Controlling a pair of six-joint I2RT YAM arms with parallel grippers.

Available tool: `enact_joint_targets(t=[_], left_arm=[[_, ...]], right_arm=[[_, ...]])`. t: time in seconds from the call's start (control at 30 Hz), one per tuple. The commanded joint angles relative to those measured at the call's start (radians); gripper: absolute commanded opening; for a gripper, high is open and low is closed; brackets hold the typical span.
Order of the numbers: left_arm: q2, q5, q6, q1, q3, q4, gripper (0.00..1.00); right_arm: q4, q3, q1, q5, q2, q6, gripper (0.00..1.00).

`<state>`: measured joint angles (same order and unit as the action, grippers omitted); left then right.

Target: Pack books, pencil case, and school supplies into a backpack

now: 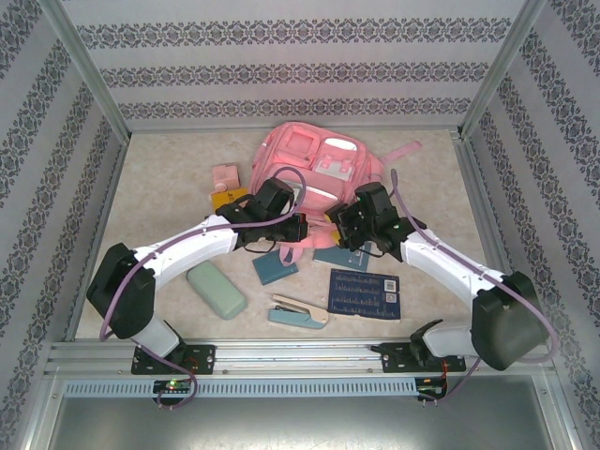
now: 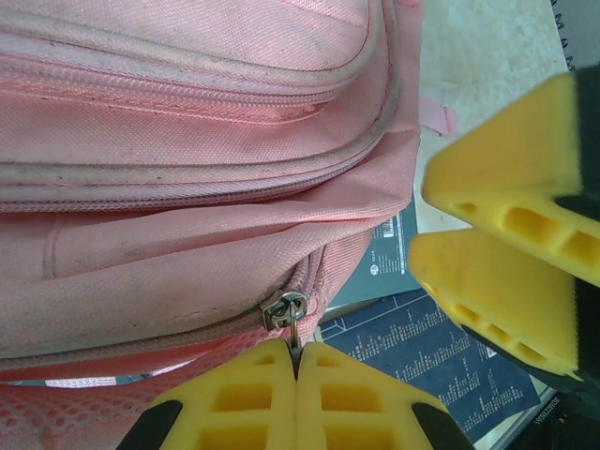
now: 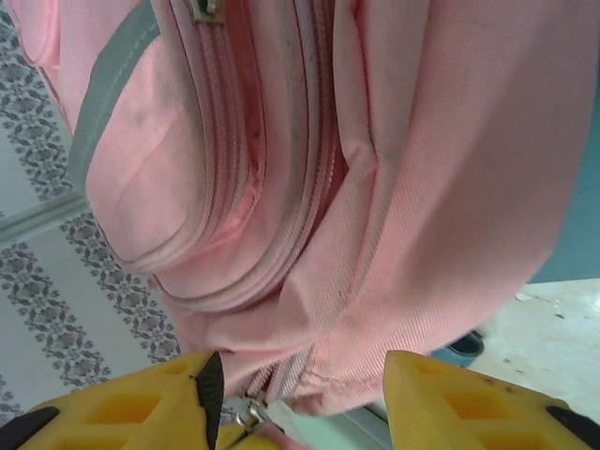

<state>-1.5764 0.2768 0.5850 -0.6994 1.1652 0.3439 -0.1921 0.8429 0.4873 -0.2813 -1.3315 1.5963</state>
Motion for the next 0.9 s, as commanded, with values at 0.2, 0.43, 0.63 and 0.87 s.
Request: enact_joint_targets(t=[0.2,0.43,0.63,0.87], left_arm=[[0.050,0.007,0.011,-0.024,0.010,-0.036,0.00],[0.058,-0.024,-0.022,-0.023,0.007,-0.005,0.00],[0.056,-0.085,-0.091,-0.023,-0.002,0.044,0.00],[0.053,-0.146,-0.160,-0.022,-0.014,0.108,0.00]], right_arm=[[0.180,-0.026,-0.019,0.027,-0.112,0.073,0.44],[0.147,-0.013,-0.038,0.059,-0.117,0.002,0.06],[0.055,0.015,-0.056,0.078,-0.084,-0.122,0.00],[-0.002,0.022,-0.084,0.048,-0.071,-0.192,0.00]])
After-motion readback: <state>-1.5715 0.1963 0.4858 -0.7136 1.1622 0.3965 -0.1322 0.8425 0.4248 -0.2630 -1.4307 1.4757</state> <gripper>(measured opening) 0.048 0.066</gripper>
